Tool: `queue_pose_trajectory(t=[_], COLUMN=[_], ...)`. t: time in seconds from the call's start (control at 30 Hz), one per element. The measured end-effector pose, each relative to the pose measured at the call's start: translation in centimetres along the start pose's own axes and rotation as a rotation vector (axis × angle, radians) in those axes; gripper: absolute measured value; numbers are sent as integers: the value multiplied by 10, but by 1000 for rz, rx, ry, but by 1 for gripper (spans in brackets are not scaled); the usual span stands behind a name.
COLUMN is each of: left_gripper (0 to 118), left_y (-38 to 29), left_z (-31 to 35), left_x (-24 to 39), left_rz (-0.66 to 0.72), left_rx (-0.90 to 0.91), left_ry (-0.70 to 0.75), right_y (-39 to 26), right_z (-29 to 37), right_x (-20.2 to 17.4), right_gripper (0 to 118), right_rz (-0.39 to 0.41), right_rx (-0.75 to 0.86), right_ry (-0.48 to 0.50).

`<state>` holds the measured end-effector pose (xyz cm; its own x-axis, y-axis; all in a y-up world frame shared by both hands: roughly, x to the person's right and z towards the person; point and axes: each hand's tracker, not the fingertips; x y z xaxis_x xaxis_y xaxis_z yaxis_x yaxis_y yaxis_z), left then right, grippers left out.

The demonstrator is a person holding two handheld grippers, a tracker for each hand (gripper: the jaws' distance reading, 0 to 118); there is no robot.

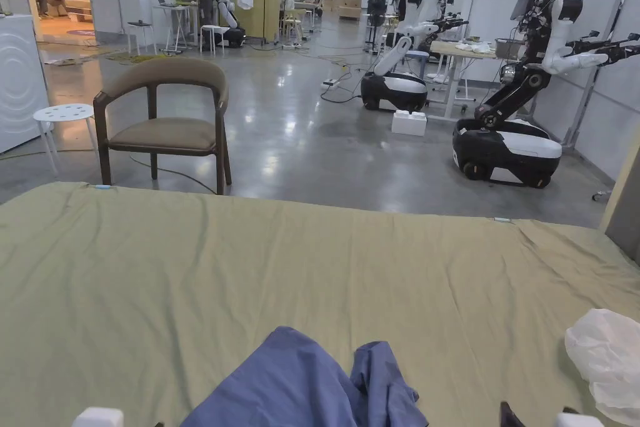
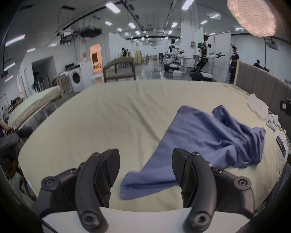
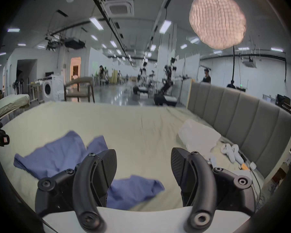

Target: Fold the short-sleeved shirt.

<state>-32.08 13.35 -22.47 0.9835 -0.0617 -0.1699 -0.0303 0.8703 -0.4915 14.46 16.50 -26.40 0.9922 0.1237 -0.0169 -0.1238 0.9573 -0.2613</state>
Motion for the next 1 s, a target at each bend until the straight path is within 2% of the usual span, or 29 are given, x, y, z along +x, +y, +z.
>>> queue_pose_trajectory(t=[0.17,0.27,0.33,0.4,0.43,0.47,0.53,0.63,0.77,1.0], left_gripper=[66,57,55,38,24,14,0,0,0,0], left_y=[37,57,66,74,77,79,81,82,81,94], left_z=[15,24,32,37,40,42,42,36,5,-106], left_x=[40,59,72,79,83,85,87,83,72,52], left_rz=[-20,-31,-36,-26,-19,-9,0,18,12,42], left_rx=[186,301,355,396,418,432,445,431,343,67], left_ry=[-7,4,9,7,9,12,22,4,-9,-129], right_y=[42,62,71,77,78,80,79,77,65,33], right_z=[12,17,20,20,19,18,14,9,-2,-25], right_x=[-32,-49,-58,-64,-68,-70,-71,-69,-60,-37], right_gripper=[71,67,65,44,24,12,6,1,0,0], right_rz=[-52,-73,-76,-73,-66,-63,-71,-93,-94,-86], right_rx=[125,192,226,248,256,259,261,243,208,97], right_ry=[30,40,57,67,62,60,55,54,61,53])
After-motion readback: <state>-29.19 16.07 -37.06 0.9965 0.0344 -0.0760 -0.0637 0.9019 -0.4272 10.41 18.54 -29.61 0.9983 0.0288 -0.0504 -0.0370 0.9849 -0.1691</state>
